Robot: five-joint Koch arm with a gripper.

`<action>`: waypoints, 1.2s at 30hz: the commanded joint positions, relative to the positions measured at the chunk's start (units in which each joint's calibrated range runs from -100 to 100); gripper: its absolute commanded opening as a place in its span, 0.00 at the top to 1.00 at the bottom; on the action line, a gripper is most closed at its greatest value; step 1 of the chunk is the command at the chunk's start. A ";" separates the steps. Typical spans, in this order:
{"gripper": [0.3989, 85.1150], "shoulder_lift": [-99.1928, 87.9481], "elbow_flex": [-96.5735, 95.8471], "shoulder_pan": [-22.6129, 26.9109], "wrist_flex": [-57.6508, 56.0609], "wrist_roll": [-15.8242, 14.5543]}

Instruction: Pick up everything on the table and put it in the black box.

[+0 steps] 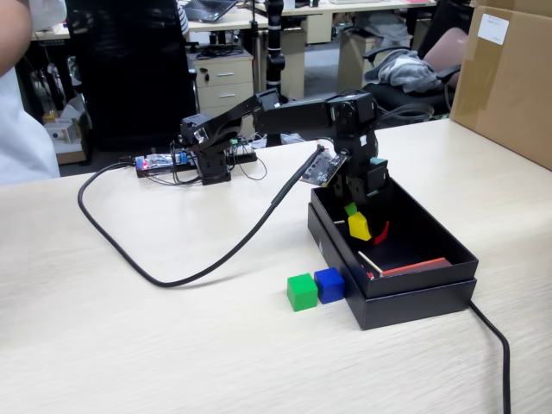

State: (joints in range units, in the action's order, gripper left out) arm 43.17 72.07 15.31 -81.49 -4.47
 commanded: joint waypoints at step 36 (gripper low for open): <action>0.45 -6.74 2.46 -13.14 0.33 1.42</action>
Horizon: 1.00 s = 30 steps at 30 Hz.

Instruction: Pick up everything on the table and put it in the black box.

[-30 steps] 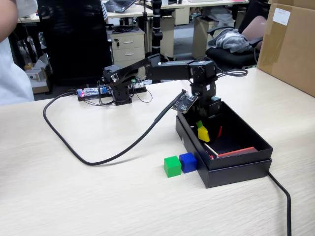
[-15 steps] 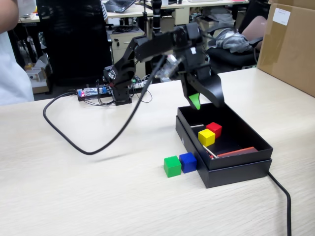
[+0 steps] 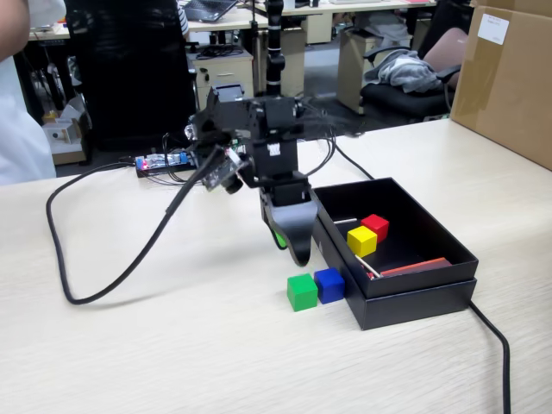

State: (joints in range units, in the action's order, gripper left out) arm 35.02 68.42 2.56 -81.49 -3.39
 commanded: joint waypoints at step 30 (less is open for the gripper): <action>0.87 -21.30 2.39 -1.07 -4.42 0.59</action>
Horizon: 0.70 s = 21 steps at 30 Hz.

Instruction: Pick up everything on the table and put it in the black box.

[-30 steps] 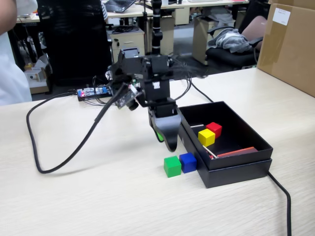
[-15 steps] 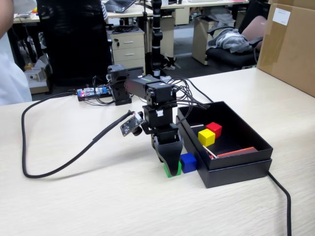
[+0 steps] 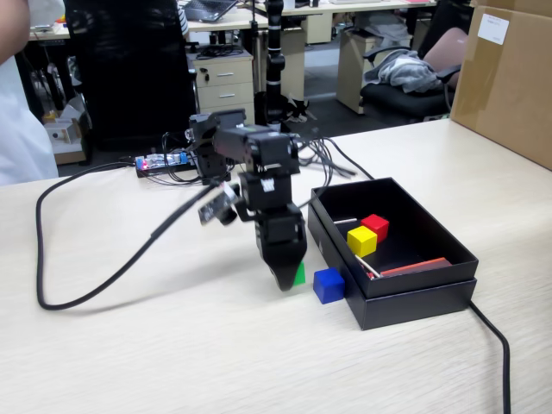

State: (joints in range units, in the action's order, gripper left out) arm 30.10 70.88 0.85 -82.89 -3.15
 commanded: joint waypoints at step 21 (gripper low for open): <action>0.86 9.32 8.90 18.07 -2.43 -4.79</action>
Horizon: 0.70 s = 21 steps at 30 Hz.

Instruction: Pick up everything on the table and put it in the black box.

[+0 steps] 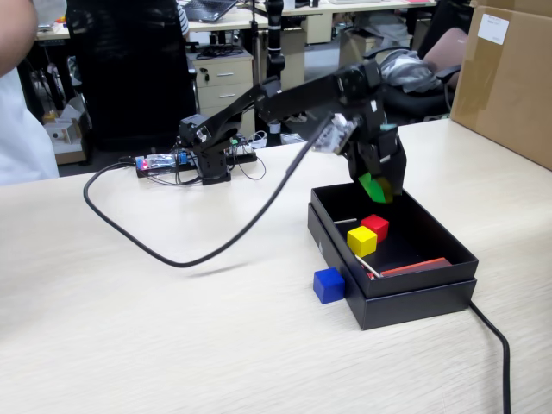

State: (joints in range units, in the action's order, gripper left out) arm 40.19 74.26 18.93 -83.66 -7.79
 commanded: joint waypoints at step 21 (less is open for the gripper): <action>0.49 -29.01 2.53 -5.52 -2.34 -0.05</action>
State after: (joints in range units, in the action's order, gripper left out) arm 23.11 74.35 15.31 -83.66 -8.03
